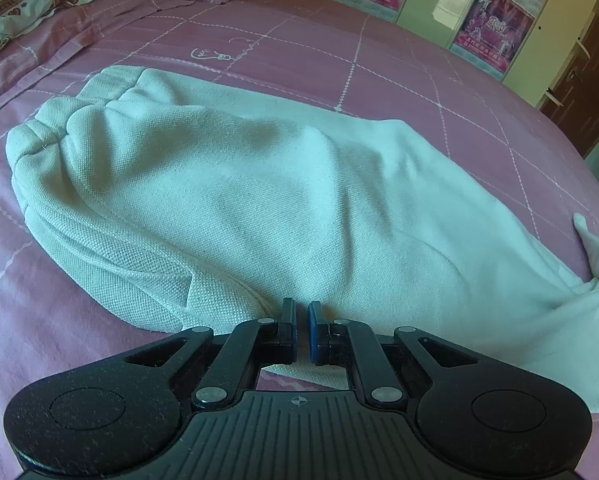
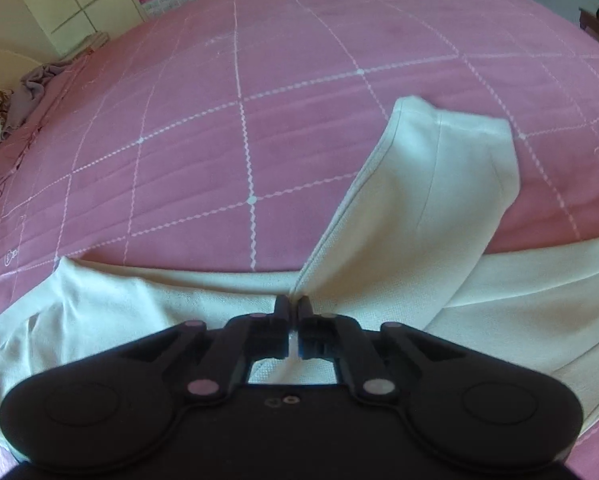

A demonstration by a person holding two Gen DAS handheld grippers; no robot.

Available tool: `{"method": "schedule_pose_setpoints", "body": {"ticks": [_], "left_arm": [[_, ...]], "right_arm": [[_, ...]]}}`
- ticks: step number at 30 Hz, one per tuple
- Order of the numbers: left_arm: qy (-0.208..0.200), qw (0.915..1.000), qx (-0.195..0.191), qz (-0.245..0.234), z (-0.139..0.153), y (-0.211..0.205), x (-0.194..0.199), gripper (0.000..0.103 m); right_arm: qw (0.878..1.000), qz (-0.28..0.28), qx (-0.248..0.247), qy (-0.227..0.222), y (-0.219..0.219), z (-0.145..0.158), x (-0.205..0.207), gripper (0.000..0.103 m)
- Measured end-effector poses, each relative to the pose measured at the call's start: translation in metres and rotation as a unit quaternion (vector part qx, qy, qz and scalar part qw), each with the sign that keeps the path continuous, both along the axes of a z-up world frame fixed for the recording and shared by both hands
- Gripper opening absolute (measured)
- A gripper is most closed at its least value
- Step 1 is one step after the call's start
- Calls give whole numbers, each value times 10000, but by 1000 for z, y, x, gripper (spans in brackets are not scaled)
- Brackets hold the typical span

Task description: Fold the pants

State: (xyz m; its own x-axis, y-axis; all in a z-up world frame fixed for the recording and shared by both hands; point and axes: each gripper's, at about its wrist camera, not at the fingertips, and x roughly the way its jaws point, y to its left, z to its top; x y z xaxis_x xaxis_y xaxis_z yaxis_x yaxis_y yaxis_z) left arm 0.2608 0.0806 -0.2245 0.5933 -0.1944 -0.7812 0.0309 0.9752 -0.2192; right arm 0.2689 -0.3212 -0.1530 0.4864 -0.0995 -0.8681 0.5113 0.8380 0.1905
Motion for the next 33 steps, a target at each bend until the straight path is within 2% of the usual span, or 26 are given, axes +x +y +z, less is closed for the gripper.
{"method": "schedule_pose_setpoints", "body": {"ticks": [2,4,6,8,9,10,12,13,15,18,19,22,24,26,29,31,32,33], "left_arm": [[-72,9999,89,-78,1,-2,-2,8],[-142,9995,220,-151,1,-6,-5,8],[-199,9988,384,-217,2,-11,-8,8],[-224,9978,568,-264,5,-17,-10,8],[-231,9972,649,-277,8,-19,-11,8],[-240,9969,706,-266,11,-21,-13,8],[-284,9971,666,-255,19,-27,-17,9],[-301,9973,612,-264,23,-31,-19,9],[-249,9975,531,-385,25,-46,-21,9],[-120,9977,419,-525,22,-74,-25,9],[-72,9977,377,-565,20,-83,-27,9],[76,9969,390,-680,12,-106,-33,9],[144,9959,549,-698,5,-116,-35,9],[133,9948,694,-730,2,-120,-37,9],[141,9941,756,-759,2,-121,-38,8],[139,9941,760,-760,2,-121,-38,9],[134,9938,787,-771,2,-122,-38,8],[126,9934,824,-785,2,-122,-39,9]], "right_arm": [[9994,-147,59,-320,-8,14,-40,3],[9984,-327,263,-376,-13,11,-85,3],[9973,-559,455,-97,-16,-15,-123,3],[9944,-742,729,167,-16,-44,-143,4],[9941,-761,766,104,-13,-49,-150,5],[9947,-753,692,51,-12,-46,-150,8],[9964,-666,515,-102,-14,-31,-143,25],[9978,-531,321,-217,-15,-21,-138,28],[9990,-201,-253,-295,-17,-4,-121,40],[9973,200,-696,-134,-20,0,-84,53],[9961,286,-839,-21,-20,-4,-72,53],[9912,468,-1206,289,-18,-23,-46,47],[9898,409,-1316,363,-21,-31,-44,23],[9948,177,-1004,44,-34,-27,-57,9],[9956,-357,-629,-591,-60,-3,-96,9],[9897,-886,-251,-1096,-81,15,-138,8],[9860,-1132,-94,-1223,-92,16,-161,7],[9840,-1350,111,-1157,-101,7,-183,6]]}}
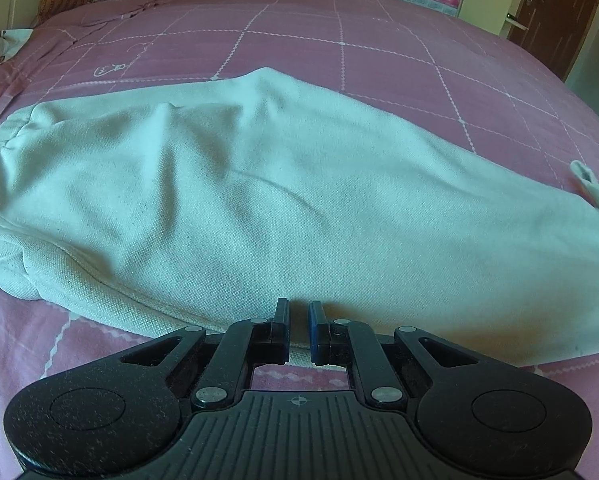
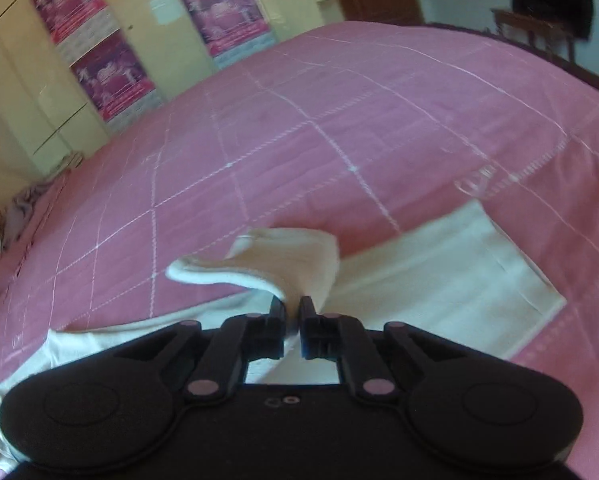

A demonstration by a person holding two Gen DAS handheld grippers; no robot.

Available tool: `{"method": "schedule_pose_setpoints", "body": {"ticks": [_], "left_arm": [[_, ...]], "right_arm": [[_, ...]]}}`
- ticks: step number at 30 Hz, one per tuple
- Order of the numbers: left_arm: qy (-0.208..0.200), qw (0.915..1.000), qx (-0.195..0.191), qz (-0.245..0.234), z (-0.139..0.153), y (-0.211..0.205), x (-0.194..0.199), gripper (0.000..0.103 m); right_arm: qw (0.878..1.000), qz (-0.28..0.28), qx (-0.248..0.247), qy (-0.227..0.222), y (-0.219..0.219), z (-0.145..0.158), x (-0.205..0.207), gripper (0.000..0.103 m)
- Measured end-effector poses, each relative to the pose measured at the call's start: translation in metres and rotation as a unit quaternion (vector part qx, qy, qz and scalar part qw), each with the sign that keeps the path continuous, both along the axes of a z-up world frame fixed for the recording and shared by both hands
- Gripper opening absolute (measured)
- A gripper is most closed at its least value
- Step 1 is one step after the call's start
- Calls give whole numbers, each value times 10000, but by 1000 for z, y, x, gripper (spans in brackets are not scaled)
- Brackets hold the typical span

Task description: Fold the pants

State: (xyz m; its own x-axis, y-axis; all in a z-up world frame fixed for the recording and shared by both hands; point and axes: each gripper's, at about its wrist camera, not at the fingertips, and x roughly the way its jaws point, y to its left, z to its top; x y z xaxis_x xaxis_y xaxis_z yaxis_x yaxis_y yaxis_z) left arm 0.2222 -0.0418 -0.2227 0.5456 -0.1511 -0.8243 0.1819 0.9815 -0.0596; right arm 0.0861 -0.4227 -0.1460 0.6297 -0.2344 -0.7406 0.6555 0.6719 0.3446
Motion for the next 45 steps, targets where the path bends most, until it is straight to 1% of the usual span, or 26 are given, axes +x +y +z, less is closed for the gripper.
{"method": "schedule_pose_setpoints", "body": {"ticks": [3,5,7,9,11,13,14,16,17,20,22,23,24,25,26,28,29,30,35,37,38,40,42,43,44,45], "left_arm": [[-36,9999,126,-14,0,-4,1,9],[-60,9998,177,-14,0,-6,0,8],[-77,9997,223,-18,0,-7,-1,8],[-76,9997,214,6,0,-7,0,9],[-74,9998,180,32,-1,-5,0,9],[-81,9998,189,27,-1,-5,-1,9],[-87,9997,209,22,-1,-6,-1,9],[-96,9996,262,15,-1,-8,-1,9],[-96,9996,276,23,-1,-9,-1,9],[-122,9996,251,42,0,-9,-2,9],[-173,9995,243,32,1,-8,-5,9],[-186,9995,259,34,1,-8,-6,9],[-202,9994,281,20,0,-8,-7,9],[-226,9993,301,-4,0,-9,-8,9],[-238,9992,327,-23,0,-9,-8,9],[-236,9991,342,-40,0,-9,-8,9],[-231,9992,335,-41,0,-8,-8,9],[-225,9992,335,-45,0,-8,-7,9],[-237,9991,349,-24,0,-9,-7,9],[-261,9989,386,-70,-1,-10,-8,9],[-269,9987,411,-105,-1,-10,-8,9],[-269,9984,464,-173,-1,-11,-8,9],[-271,9982,484,-206,-1,-11,-8,9],[-267,9982,493,-214,0,-11,-7,9],[-257,9983,487,-201,0,-11,-7,9],[-250,9984,470,-183,1,-10,-7,9]], "right_arm": [[9971,-185,451,591,-13,-45,-31,5],[9973,-220,594,376,-14,-54,-40,10],[9988,-102,279,379,-11,-48,-33,26],[9980,183,-285,538,-6,-42,-19,40],[9931,381,-816,751,-4,-40,-4,46],[9897,490,-1071,814,-7,-40,9,43],[9914,456,-990,724,-12,-38,14,42],[9969,368,-571,408,-26,-34,20,23],[9988,385,-235,176,-34,-30,20,5],[9960,81,490,-741,-49,-4,14,5],[9883,173,396,-1465,-44,29,4,5],[9860,305,65,-1637,-35,41,-3,4],[9879,362,-225,-1494,-28,38,-7,4],[9921,307,-281,-1179,-30,22,-11,4],[9964,31,-1,-848,-41,-3,-19,4],[9938,-596,837,-424,-63,-52,-41,5],[9923,-699,991,-268,-67,-68,-49,5],[9926,-645,986,-305,-66,-75,-55,7],[9937,-704,771,-412,-72,-63,-61,22],[9938,-787,713,-322,-78,-64,-63,21],[9943,-800,664,-232,-80,-64,-66,14],[9956,-743,563,-101,-79,-60,-67,11],[9977,-603,172,-271,-74,-48,-71,8],[9982,-577,-157,82,-76,-51,-68,11],[9966,-609,-188,514,-84,-59,-67,9],[9971,-626,-77,427,-89,-61,-73,9]]}}
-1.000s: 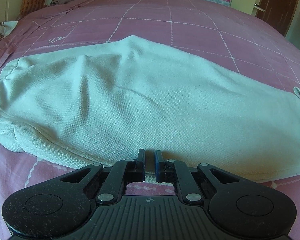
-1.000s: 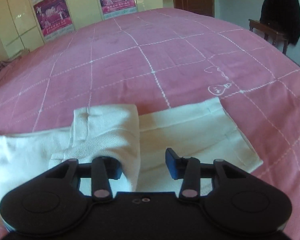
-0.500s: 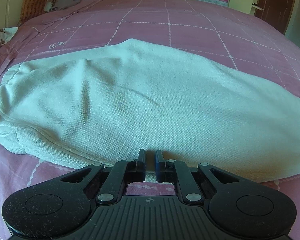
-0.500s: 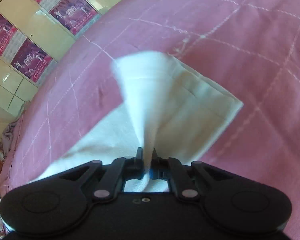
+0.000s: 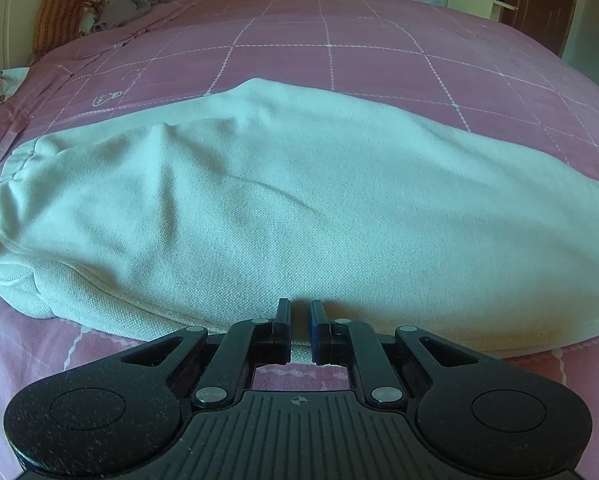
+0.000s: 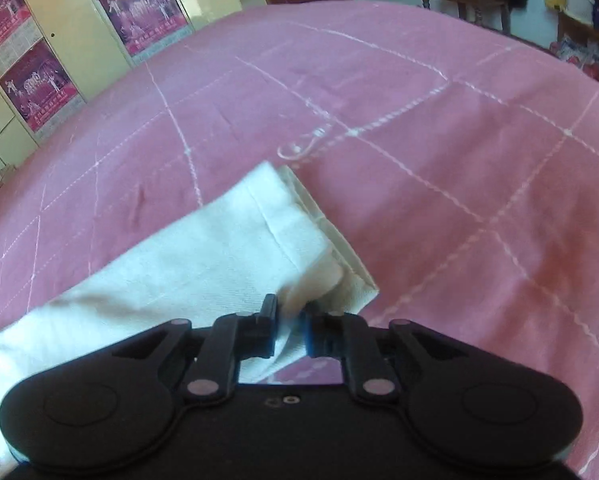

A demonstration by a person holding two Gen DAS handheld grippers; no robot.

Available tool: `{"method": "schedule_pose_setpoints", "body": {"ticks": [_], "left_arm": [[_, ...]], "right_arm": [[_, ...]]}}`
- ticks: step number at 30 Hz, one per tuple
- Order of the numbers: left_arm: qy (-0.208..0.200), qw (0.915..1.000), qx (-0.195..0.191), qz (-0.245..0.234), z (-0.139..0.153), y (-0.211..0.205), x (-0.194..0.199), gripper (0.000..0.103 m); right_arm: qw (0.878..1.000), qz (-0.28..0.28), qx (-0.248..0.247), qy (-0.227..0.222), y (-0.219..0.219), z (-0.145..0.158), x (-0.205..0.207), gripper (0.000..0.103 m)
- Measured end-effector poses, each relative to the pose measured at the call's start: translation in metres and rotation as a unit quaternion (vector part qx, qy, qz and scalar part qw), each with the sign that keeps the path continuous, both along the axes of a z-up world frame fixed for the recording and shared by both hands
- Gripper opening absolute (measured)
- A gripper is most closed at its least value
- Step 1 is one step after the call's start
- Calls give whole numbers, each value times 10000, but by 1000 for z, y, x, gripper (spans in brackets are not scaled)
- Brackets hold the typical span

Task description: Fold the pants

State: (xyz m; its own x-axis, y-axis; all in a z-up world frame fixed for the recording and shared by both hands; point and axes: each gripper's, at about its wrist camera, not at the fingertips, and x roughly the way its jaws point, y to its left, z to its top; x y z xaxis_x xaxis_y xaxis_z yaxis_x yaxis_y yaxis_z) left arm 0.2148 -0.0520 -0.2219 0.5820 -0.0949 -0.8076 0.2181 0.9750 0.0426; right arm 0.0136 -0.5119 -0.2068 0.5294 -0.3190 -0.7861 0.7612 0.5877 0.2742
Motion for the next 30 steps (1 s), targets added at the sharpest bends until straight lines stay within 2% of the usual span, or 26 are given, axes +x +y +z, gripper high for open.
{"method": "schedule_pose_setpoints", "body": {"ticks": [1,3,5,6,9,11,13,18,20,21,22,23,26,28,29,30], "left_arm": [[-1,10000,-3,5,1,0,-1,9],[14,10000,22,17,5,-1,-2,9],[7,9998,-211,-34,15,-6,-6,9],[-40,9996,-278,-104,20,-11,-8,9],[-65,9981,-395,-471,29,-41,-9,9],[31,9968,-551,-582,31,-62,-4,9],[62,9958,-639,-650,31,-84,3,9],[123,9944,-490,-926,20,-134,26,9],[311,9949,-270,-918,1,-147,38,9],[209,9954,-282,-895,-2,-147,41,9],[148,9959,-290,-849,-3,-148,44,9],[151,9963,-295,-797,-2,-150,48,9],[152,9970,-297,-694,2,-156,61,9],[151,9975,-371,-584,4,-158,70,9],[149,9976,-384,-556,3,-159,75,9],[131,9977,-347,-566,1,-161,77,9]], "right_arm": [[9999,-90,-130,-58,-1,5,-5,11],[9972,-147,-734,41,5,22,-8,26],[9927,-240,-1182,-54,8,41,-10,26],[9920,-159,-1233,-202,11,49,-9,26],[9909,669,-1075,-467,26,57,16,31],[9872,1379,-654,-466,44,47,43,31],[9806,1880,-462,-319,67,35,69,30],[9599,2753,-518,-131,119,21,129,27],[9515,3025,-544,82,132,13,146,24],[9456,3170,-666,302,135,6,154,24],[9396,3243,-893,633,137,-5,158,22],[9377,3262,-990,674,132,-12,160,20],[9552,2797,-791,554,111,-10,167,5],[9596,2656,-891,256,113,5,164,17],[9555,2739,-1098,72,118,13,161,23],[9508,2825,-1272,75,123,15,162,22]]}}
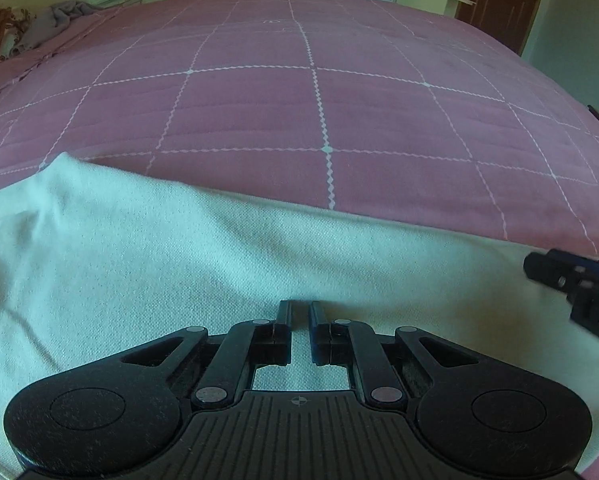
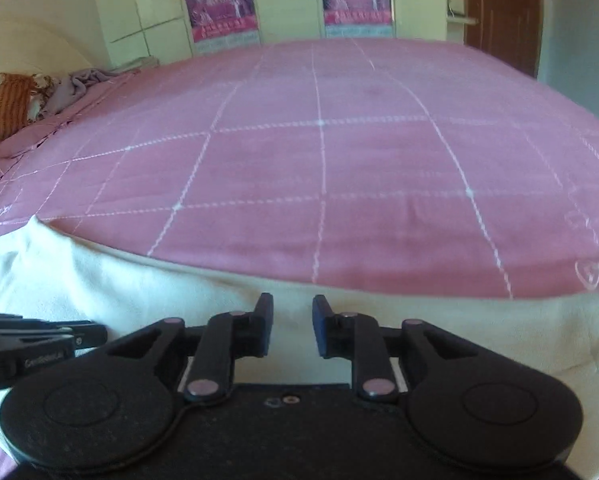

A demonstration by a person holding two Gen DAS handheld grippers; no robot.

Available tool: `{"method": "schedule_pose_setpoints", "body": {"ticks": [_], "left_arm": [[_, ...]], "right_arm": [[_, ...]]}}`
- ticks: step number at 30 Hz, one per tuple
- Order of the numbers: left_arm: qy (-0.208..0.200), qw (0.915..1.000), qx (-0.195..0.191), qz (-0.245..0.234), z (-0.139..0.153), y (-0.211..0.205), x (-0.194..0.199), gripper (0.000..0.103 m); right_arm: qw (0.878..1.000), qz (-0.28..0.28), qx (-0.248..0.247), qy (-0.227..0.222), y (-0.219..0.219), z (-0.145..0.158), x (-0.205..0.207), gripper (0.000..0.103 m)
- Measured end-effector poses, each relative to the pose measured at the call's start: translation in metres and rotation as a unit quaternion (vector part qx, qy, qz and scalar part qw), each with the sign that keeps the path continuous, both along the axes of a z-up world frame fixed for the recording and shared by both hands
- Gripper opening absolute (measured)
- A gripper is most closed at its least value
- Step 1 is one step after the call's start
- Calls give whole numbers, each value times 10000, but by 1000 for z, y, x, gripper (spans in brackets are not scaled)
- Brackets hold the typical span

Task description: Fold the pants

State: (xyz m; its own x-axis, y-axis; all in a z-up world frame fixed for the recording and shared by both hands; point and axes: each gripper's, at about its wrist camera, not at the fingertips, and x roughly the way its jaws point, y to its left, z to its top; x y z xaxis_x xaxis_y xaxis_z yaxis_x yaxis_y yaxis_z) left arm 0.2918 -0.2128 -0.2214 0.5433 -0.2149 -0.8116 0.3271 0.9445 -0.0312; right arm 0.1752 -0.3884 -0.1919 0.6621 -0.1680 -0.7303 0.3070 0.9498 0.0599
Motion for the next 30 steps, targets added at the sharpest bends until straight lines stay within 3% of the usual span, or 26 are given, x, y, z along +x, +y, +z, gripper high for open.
{"method": "schedule_pose_setpoints", "body": {"ticks": [3,9,11,14,18,23,30], "left_arm": [[-120,9998,136,-91,-2,-4,1,9],[-168,9997,158,-64,-3,-7,12,9],[-156,9998,144,-21,-3,-8,15,9],[-199,9997,152,-54,-5,-8,16,9],[-88,9998,149,1,2,-6,15,9],[-15,9999,92,38,7,8,-6,9],[45,9998,181,-21,6,22,-48,9]], "right_arm": [[9977,169,-262,600,3,-27,12,20],[9997,-84,-183,135,1,-6,12,23],[9979,4,-202,610,-4,-24,23,21],[9983,-89,-186,543,-10,-32,29,21],[9966,-162,-196,779,-10,-28,42,22],[9998,1,29,213,9,3,13,24],[9990,356,165,195,39,6,-35,26]]}}
